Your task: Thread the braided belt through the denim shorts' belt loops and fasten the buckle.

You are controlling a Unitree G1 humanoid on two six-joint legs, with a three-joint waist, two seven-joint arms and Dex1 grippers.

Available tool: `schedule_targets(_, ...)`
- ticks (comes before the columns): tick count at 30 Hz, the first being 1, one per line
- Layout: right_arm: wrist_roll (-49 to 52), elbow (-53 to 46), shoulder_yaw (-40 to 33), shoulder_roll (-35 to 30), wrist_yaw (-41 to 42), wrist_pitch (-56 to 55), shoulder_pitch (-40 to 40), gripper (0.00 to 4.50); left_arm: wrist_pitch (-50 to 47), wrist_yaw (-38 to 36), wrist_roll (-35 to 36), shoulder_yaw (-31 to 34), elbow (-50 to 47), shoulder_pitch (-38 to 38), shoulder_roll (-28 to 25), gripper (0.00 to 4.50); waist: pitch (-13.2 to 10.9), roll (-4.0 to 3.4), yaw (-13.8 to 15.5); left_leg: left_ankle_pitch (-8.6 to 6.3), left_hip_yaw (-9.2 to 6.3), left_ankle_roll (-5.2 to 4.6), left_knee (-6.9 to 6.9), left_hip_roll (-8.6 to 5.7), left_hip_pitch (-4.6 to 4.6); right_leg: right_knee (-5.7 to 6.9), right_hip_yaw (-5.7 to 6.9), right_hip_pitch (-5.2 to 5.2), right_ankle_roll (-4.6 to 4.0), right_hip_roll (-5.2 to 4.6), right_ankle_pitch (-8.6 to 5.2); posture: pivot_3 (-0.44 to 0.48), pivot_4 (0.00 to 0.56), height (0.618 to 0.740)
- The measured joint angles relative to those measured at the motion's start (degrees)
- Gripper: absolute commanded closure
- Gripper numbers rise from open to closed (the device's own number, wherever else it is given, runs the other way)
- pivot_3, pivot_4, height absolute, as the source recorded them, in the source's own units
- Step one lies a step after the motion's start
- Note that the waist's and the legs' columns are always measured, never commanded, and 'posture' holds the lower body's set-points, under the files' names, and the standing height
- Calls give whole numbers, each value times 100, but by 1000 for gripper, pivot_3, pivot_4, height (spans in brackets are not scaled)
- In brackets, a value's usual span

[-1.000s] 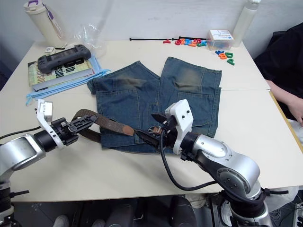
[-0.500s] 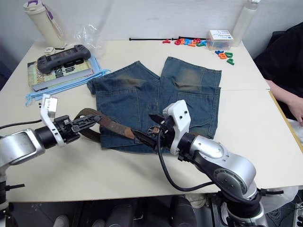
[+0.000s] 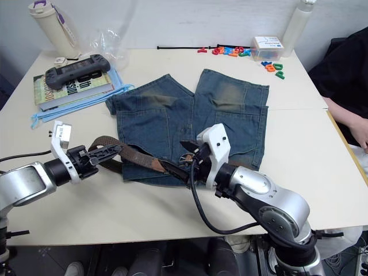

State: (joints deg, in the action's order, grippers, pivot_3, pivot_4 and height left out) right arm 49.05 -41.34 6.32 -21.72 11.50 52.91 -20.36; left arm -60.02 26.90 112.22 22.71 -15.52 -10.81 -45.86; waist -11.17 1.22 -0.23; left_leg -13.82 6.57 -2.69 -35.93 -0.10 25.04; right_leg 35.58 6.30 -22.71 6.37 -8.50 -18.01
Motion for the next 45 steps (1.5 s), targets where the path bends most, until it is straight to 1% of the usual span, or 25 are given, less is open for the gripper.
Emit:
schedule_targets(3,-1,1,0,0,40,0,-2,224,75,145,0,122,-1,11,1,4500,0,0,0,0,1,0,0,0,0,0,0,0,0,0,0,0,150,717)
schedule_targets(10,-4,40,11,-1,167,-1,-105,224,77,171,0,290,-15,323,-36,4500,0,0,3,0,2,-1,-1,0,-1,2,0,0,0,0,0,0,150,717)
schedule_targets(20,-63,110,12,-15,285,-1,-144,224,206,190,0,295,-252,221,-50,4500,0,0,-3,0,2,0,-1,0,-2,2,-1,0,0,1,0,0,150,717)
schedule_targets(26,-82,117,3,-50,307,-1,-199,224,209,20,0,-130,-566,222,-332,4500,0,0,1,0,4,0,0,-2,-1,1,-2,0,0,0,0,0,150,717)
schedule_targets(31,-85,117,-13,-143,306,6,-205,224,411,-15,0,-518,-634,64,-327,4500,0,0,7,0,4,0,-1,-2,-1,1,-2,0,0,0,0,0,150,717)
schedule_targets(32,-86,117,-13,-146,304,6,-204,224,453,-11,0,-574,-635,11,-311,4500,0,0,8,0,4,0,-1,-2,-1,1,-2,0,0,0,0,0,150,717)
schedule_targets(35,-102,117,-14,-163,283,6,-201,224,673,108,0,-713,-628,-69,-51,4500,0,0,9,0,5,-2,-1,-2,0,0,-2,1,0,-1,0,0,150,717)
schedule_targets(40,-218,117,-14,-165,228,4,-165,224,1036,211,1,-766,-630,-7,509,4500,0,0,3,6,6,-11,-4,-3,-4,4,-2,6,0,1,0,0,150,717)
schedule_targets(41,-240,117,-14,-165,222,3,-164,224,1059,235,0,-768,-624,42,549,4500,0,0,2,15,6,-27,-5,-2,-3,5,-1,6,0,2,0,0,150,717)
schedule_targets(45,-301,117,-14,-165,220,2,-164,224,1127,254,0,-773,-627,133,676,4500,0,1,13,16,6,-29,-8,-2,-5,5,0,10,0,1,0,0,150,717)
